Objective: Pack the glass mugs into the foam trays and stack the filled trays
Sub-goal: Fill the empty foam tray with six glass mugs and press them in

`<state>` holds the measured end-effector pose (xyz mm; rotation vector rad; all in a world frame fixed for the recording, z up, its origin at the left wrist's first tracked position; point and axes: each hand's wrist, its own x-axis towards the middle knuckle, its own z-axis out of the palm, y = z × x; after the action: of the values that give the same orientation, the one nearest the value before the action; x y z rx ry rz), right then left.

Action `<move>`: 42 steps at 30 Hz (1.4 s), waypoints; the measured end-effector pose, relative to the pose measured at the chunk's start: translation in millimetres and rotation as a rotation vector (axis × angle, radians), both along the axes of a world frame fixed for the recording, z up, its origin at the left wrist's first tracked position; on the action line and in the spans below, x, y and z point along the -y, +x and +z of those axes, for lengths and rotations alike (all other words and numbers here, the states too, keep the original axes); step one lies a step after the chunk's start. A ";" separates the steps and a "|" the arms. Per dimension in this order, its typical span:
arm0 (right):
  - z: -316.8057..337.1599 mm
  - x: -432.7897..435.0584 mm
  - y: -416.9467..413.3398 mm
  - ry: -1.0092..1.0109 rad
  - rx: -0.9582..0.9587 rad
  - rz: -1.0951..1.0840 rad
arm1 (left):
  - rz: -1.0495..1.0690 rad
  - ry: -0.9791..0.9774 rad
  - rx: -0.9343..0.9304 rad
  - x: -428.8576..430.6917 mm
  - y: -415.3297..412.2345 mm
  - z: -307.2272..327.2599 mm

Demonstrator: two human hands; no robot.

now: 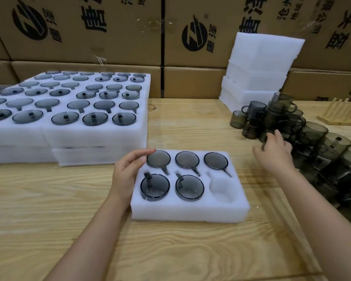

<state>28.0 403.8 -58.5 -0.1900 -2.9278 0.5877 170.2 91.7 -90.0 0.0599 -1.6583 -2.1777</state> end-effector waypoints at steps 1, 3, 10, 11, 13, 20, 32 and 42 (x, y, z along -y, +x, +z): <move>-5.3 -3.5 -3.7 0.045 0.041 -0.009 | 0.003 -0.006 -0.002 0.1 -0.4 -0.3; -13.3 -6.2 -6.9 0.125 0.059 -0.013 | 0.012 -0.020 -0.014 0.5 -0.7 -0.8; -22.4 1.2 9.1 0.260 -0.209 -0.062 | 0.028 -0.058 -0.040 0.6 -1.6 -1.8; -22.8 2.5 13.1 0.242 -0.245 -0.061 | 0.031 -0.062 -0.043 0.5 -1.7 -1.9; -22.5 7.2 23.5 0.184 -0.316 -0.064 | 0.036 -0.067 -0.047 0.4 -1.5 -1.6; -28.3 33.8 58.1 -0.068 -0.403 -0.043 | 0.045 -0.097 -0.031 2.0 0.5 -1.3; 30.0 53.4 82.7 -0.602 -0.476 0.243 | 0.146 -0.505 -0.184 -12.4 11.9 55.1; 44.3 105.0 125.0 -0.968 -0.259 0.779 | -0.227 -0.663 -0.083 -46.1 1.6 51.7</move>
<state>152.9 298.8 -14.2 0.8807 -2.1291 1.8977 171.8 137.9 -38.4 -0.4137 -2.3333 -1.6297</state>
